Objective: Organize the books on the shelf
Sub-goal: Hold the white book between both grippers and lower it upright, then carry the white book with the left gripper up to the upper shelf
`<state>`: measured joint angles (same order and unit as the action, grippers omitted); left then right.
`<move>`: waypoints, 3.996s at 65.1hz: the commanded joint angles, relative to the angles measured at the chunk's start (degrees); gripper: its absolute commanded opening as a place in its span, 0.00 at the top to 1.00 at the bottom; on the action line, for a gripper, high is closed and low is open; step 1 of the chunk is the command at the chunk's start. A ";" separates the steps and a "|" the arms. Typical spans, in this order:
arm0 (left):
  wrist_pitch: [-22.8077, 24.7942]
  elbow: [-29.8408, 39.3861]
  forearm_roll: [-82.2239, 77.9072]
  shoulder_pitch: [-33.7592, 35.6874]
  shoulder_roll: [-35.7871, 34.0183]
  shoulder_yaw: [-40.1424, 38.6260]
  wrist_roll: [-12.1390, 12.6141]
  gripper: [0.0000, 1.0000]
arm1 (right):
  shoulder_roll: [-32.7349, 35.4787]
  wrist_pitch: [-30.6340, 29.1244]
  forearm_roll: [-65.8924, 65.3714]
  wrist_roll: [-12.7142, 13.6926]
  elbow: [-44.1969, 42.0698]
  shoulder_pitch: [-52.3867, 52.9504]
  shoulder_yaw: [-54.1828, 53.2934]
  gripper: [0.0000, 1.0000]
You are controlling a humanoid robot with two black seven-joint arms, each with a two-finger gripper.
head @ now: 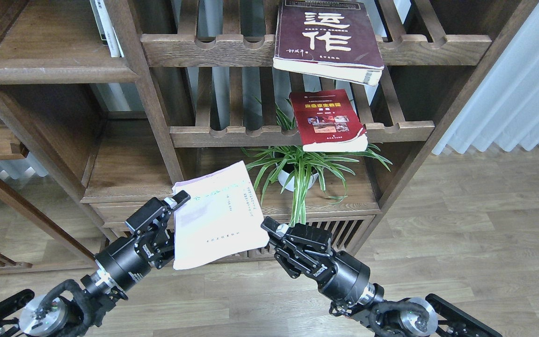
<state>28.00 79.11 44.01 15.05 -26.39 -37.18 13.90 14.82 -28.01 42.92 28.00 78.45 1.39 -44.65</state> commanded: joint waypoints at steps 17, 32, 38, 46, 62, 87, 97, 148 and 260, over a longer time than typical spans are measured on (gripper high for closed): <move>0.00 -0.01 0.64 1.65 -0.33 3.34 0.08 0.01 | -1.19 0.01 -0.02 0.00 -0.67 -0.68 0.53 0.94; 0.00 -0.01 0.64 2.17 -0.42 4.48 2.45 0.04 | -1.46 0.01 -0.02 0.00 -0.67 -0.68 0.53 0.93; 0.00 -0.01 0.64 2.35 -0.42 5.18 3.06 0.07 | -1.46 0.01 -0.02 0.00 -0.67 -0.68 0.79 0.93; 0.00 -0.01 0.64 2.26 -0.51 5.36 6.23 0.10 | -1.46 0.01 -0.02 0.00 -0.67 -0.68 0.79 0.93; 0.00 -0.01 0.64 2.26 -1.04 5.36 6.49 0.20 | -1.37 0.01 -0.02 0.00 -0.76 -0.77 0.70 0.94; 0.00 -0.01 0.64 2.17 -2.35 5.36 6.58 0.60 | -1.46 0.01 -0.02 0.00 -0.76 -0.77 0.70 0.94; 0.00 -0.01 0.64 2.09 -2.44 5.36 6.14 0.92 | -1.46 0.01 -0.02 0.00 -0.76 -0.77 0.70 0.94; 0.00 -0.01 0.55 2.17 -4.90 6.15 6.05 0.92 | -1.46 0.01 -0.29 0.00 -1.46 -0.77 0.18 0.79; 0.00 -0.80 -19.93 30.82 -39.35 14.50 5.97 0.92 | -11.74 10.52 -21.91 -13.15 -21.41 8.63 -7.38 0.02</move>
<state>28.01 78.48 24.03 44.20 -63.88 -22.70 19.98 3.44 -17.47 21.09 14.85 57.73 9.11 -52.02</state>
